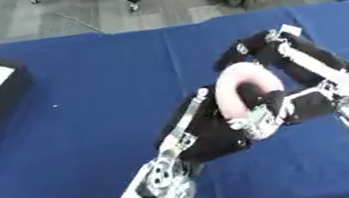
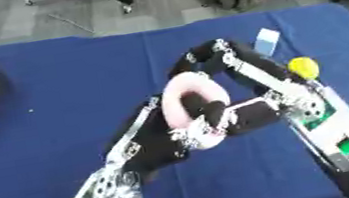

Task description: Pick up the objects with one hand, pass them to the other hand, and then place them into the box on the other side of the table.

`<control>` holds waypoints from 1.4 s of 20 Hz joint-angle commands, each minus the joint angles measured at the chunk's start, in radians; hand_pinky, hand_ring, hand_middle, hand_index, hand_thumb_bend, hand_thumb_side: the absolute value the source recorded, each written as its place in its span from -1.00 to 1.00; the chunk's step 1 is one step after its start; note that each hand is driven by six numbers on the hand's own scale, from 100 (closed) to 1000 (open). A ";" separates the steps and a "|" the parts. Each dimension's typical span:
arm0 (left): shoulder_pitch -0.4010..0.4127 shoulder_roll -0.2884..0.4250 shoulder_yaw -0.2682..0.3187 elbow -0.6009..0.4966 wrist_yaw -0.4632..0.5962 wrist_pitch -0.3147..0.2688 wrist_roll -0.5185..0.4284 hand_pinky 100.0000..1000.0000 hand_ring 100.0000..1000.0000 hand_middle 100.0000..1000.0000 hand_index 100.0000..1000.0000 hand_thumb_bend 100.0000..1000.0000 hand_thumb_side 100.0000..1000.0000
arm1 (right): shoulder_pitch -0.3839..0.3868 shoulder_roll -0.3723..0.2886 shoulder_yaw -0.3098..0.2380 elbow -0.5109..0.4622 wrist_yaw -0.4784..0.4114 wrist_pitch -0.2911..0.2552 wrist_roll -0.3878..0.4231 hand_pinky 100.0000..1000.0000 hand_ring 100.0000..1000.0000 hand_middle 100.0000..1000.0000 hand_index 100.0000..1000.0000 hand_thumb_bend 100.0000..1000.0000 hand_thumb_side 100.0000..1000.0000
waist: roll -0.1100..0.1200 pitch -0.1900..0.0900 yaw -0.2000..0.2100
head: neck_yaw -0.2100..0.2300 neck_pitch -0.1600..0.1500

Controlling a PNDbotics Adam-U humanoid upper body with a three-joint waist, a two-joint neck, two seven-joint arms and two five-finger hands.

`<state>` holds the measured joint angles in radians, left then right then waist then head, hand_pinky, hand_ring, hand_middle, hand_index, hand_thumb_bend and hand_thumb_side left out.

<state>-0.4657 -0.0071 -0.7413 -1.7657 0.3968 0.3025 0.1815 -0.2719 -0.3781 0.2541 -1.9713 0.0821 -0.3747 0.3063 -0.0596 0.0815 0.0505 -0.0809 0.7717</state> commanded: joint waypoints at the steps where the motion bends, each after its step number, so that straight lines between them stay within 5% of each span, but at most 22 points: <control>1: -0.005 0.028 0.015 -0.010 0.007 -0.001 -0.016 0.19 0.17 -0.01 -0.57 -1.00 -0.81 | -0.011 0.001 -0.011 -0.029 -0.070 0.035 0.004 0.42 0.36 -0.05 -0.50 -1.00 -0.18 | 0.001 -0.009 -0.001 | 0.001 -0.002; 7: -0.001 0.033 0.024 -0.018 0.015 -0.005 -0.026 0.19 0.17 -0.01 -0.57 -1.00 -0.80 | -0.012 0.010 -0.024 -0.029 -0.120 0.046 0.029 0.44 0.38 -0.01 -0.44 -1.00 -0.18 | 0.002 -0.010 -0.004 | 0.003 -0.002; 17: -0.001 0.034 0.026 -0.025 0.025 0.001 -0.021 0.19 0.17 -0.01 -0.56 -1.00 -0.80 | -0.009 0.015 -0.028 -0.029 -0.076 -0.077 0.151 0.49 0.48 0.11 -0.24 -1.00 -0.20 | 0.003 -0.009 -0.006 | 0.005 -0.002; 28: 0.001 0.040 0.029 -0.034 0.026 0.000 -0.020 0.19 0.17 0.00 -0.56 -1.00 -0.79 | 0.006 0.016 -0.038 -0.029 -0.174 -0.054 0.213 0.50 0.50 0.16 -0.11 -1.00 -0.18 | 0.004 -0.010 -0.010 | 0.010 -0.002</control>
<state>-0.4610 0.0105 -0.7374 -1.7997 0.4232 0.3007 0.1539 -0.2599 -0.3552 0.2217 -1.9713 -0.0548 -0.4222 0.5028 -0.0571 0.0815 0.0422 -0.0728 0.7717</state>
